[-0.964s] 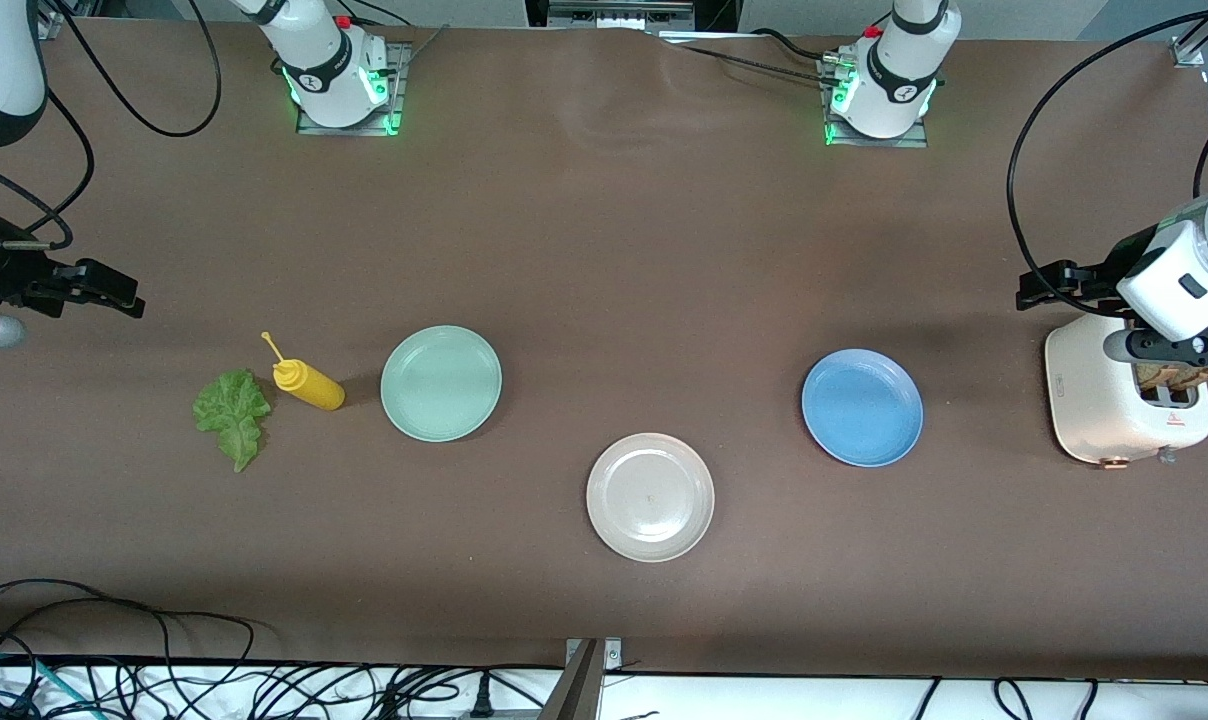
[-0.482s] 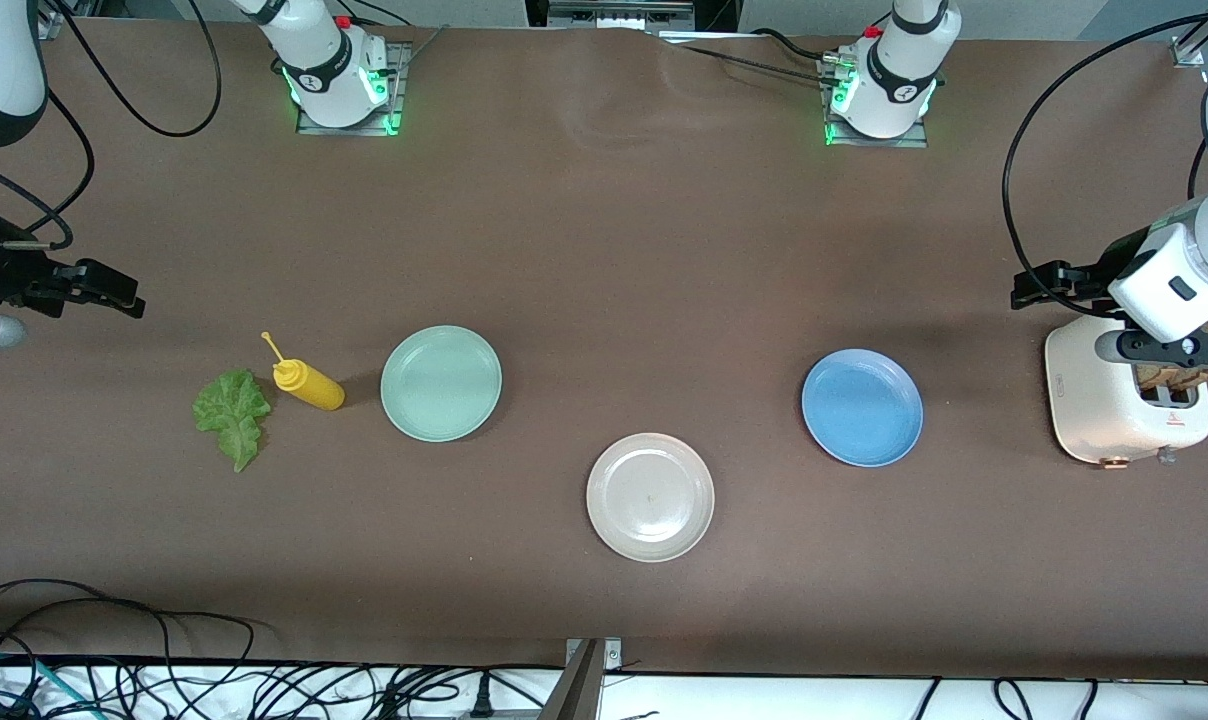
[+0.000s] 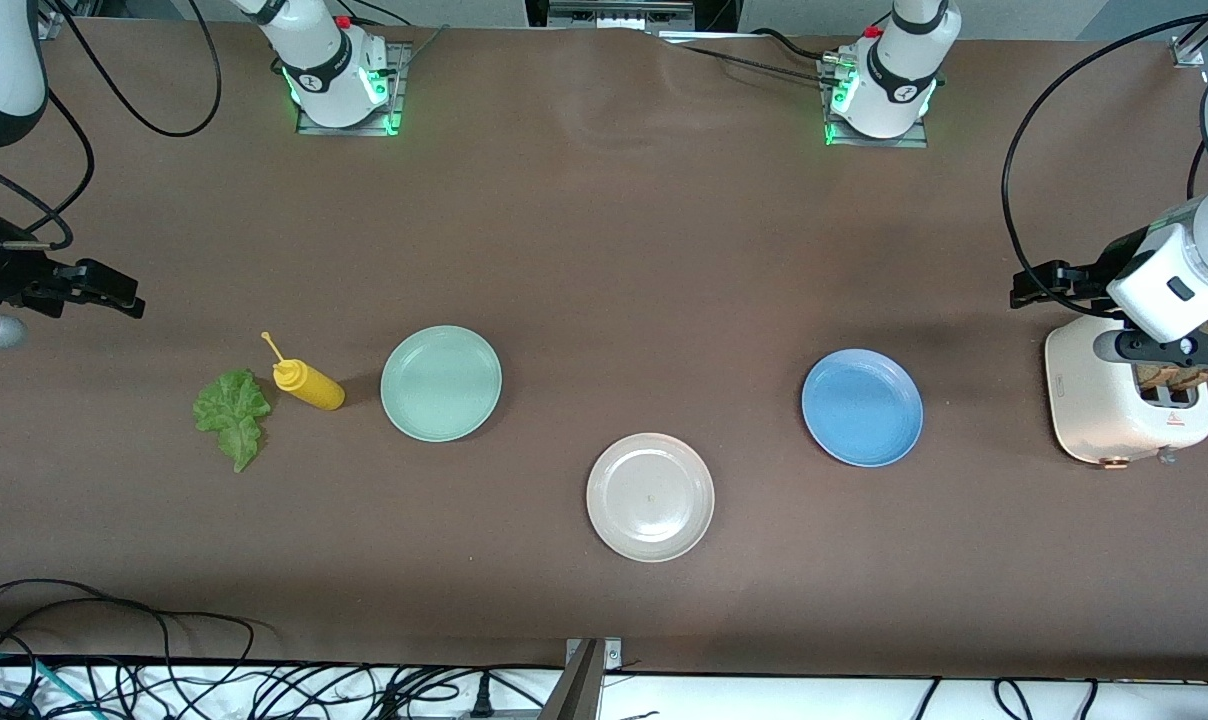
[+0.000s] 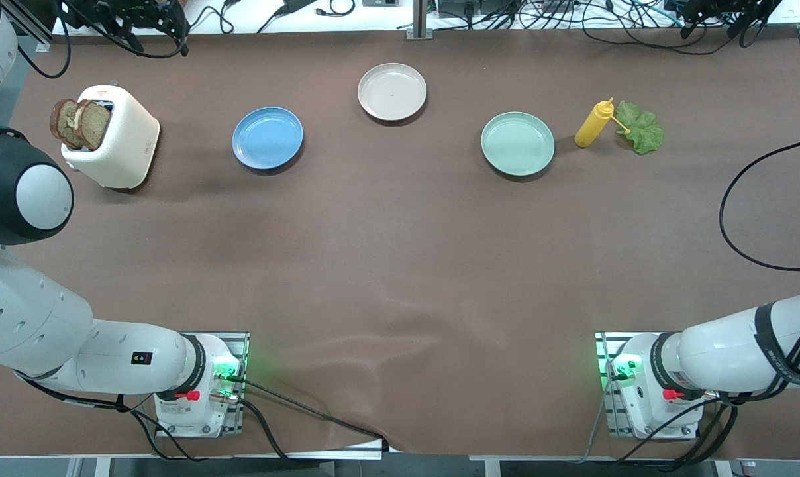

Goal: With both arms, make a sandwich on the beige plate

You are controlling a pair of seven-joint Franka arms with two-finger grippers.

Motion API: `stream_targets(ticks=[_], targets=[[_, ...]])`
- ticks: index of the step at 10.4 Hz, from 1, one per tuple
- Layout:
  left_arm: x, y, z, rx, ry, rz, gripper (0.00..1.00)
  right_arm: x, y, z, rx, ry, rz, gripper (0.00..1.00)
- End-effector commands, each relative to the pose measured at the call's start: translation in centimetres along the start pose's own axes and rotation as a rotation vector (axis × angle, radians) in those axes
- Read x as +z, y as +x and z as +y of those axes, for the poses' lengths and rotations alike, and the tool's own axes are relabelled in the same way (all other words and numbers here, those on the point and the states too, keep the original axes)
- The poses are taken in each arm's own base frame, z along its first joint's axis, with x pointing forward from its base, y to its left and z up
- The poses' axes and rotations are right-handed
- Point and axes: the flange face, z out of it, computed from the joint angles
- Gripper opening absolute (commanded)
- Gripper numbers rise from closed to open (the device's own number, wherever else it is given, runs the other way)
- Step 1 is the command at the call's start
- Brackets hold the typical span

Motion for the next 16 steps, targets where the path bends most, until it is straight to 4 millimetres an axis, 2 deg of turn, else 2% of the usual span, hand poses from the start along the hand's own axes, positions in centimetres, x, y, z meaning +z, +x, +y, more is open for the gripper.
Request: stream_targets(ticks=[1, 4, 5, 6, 8, 9, 11, 13, 16], targets=[[0.3, -0.2, 0.0, 0.016, -0.008, -0.012, 1.00, -0.1, -0.5, -0.1, 0.006, -0.008, 0.008, 1.00], [0.3, -0.1, -0.5, 0.009, -0.009, -0.012, 1.00, -0.1, -0.5, -0.1, 0.006, -0.008, 0.008, 1.00], [0.0, -0.2, -2.2, -0.015, -0.013, -0.004, 1.00, -0.1, -0.5, 0.0, 0.008, -0.008, 0.010, 1.00], [1.2, 0.3, -4.2, -0.035, -0.015, -0.026, 1.00, -0.1, -0.5, 0.0, 0.008, -0.008, 0.010, 1.00], [2.2, 0.6, -7.6, 0.017, 0.120, -0.062, 1.00, -0.1, -0.5, -0.1, 0.006, -0.008, 0.008, 1.00], [3.4, 1.2, -9.1, 0.042, 0.145, -0.083, 1.00, -0.1, -0.6, 0.0, 0.008, -0.008, 0.008, 1.00], [5.6, 1.9, -14.2, 0.039, 0.129, -0.086, 1.00, -0.1, -0.6, 0.1, 0.010, -0.008, 0.008, 1.00], [7.3, 1.6, -19.1, 0.019, 0.117, -0.084, 1.00, -0.1, -0.5, 0.1, 0.009, -0.008, 0.010, 1.00], [10.8, 2.1, -25.1, 0.042, 0.110, -0.059, 1.00, -0.1, -0.5, 0.1, 0.010, -0.008, 0.010, 1.00]])
